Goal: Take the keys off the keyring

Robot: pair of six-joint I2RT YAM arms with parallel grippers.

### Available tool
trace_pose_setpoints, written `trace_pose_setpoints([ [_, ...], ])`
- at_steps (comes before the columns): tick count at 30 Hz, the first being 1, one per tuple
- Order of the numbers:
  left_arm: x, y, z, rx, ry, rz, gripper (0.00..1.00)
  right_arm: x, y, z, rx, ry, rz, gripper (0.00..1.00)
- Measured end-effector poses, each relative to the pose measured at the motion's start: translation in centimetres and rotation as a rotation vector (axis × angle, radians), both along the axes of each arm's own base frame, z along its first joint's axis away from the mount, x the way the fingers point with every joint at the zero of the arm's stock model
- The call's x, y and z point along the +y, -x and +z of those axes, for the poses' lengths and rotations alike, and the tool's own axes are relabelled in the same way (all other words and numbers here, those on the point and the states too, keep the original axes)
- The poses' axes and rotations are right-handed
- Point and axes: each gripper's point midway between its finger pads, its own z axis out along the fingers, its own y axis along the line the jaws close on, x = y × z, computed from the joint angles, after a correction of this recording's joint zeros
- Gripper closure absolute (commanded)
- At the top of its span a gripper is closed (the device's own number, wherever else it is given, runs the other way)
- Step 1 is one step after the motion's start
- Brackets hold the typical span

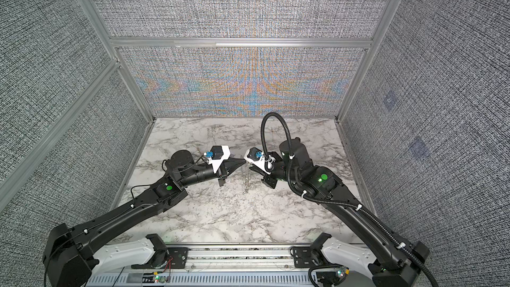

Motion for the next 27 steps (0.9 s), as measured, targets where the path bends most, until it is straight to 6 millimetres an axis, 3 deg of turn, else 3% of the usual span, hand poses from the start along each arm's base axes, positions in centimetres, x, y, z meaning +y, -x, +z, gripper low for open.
trace_pose_setpoints([
  [18,0.5,-0.8,0.3,0.013,0.082,0.057,1.00,0.1,-1.3,0.8,-0.126,0.088,-0.019,1.00],
  [22,0.5,-0.7,0.3,0.018,0.084,0.047,1.00,-0.5,-1.5,0.7,-0.134,0.126,-0.015,0.81],
  [27,0.7,-0.5,1.1,0.007,0.114,0.038,1.00,-1.3,-1.1,-0.4,-0.110,0.162,-0.012,0.67],
])
